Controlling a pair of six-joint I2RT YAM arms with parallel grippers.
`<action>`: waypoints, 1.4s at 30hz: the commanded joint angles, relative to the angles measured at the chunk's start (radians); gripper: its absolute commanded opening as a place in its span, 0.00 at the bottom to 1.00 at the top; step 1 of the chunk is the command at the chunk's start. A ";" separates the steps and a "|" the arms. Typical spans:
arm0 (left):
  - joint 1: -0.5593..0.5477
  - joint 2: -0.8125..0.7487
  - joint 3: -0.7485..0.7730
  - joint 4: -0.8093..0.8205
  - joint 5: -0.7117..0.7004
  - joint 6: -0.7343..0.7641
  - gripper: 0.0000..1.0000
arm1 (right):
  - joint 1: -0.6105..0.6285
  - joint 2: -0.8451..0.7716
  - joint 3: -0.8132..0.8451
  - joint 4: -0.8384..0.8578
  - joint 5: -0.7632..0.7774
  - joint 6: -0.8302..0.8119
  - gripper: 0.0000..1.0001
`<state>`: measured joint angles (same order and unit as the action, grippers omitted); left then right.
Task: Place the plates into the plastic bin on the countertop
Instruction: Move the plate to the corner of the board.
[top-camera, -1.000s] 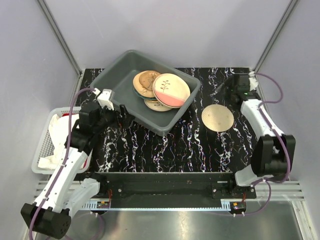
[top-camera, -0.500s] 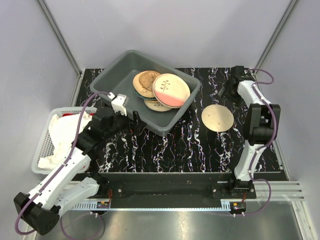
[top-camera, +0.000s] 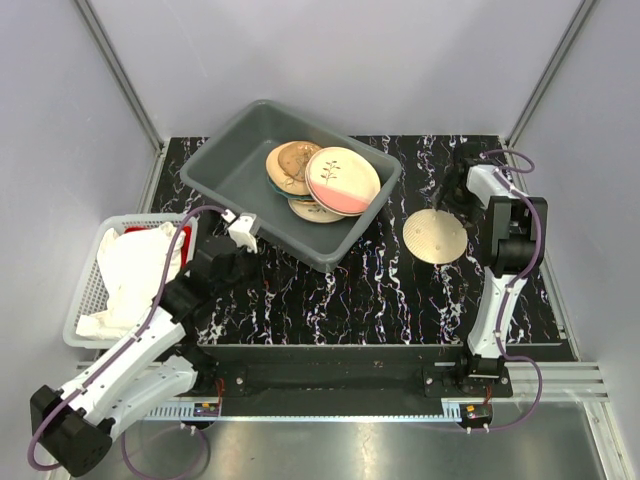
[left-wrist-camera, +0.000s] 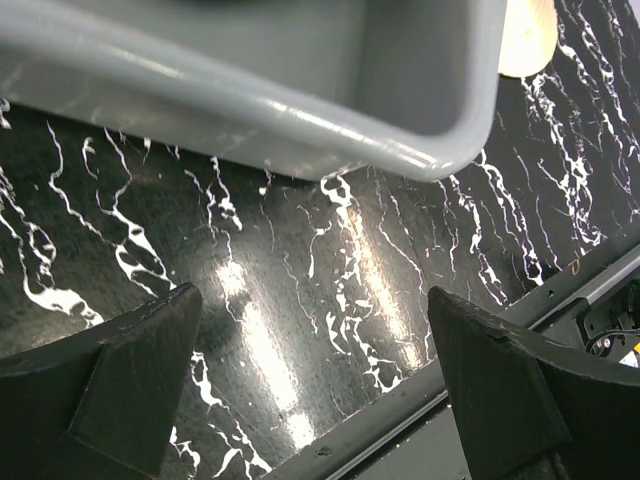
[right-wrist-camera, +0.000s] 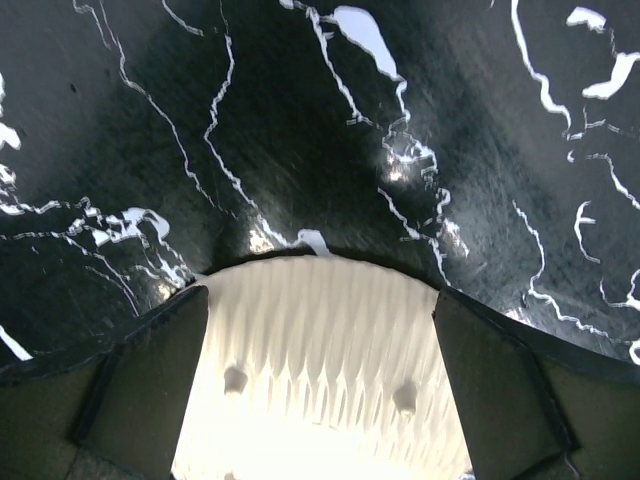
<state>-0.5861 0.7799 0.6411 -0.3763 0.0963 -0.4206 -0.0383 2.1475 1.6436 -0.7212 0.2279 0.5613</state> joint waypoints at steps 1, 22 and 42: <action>-0.004 -0.005 -0.031 0.083 0.028 -0.040 0.99 | 0.008 0.002 -0.068 0.005 0.004 0.002 1.00; -0.006 -0.053 -0.199 0.194 0.068 -0.167 0.99 | 0.305 -0.356 -0.533 0.054 -0.283 0.129 1.00; -0.066 -0.085 -0.458 0.476 0.042 -0.426 0.94 | 0.586 -0.636 -0.692 0.169 -0.329 0.354 1.00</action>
<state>-0.6312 0.6758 0.1928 -0.0517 0.1520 -0.7918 0.5518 1.6733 1.0080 -0.5549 -0.1097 0.8665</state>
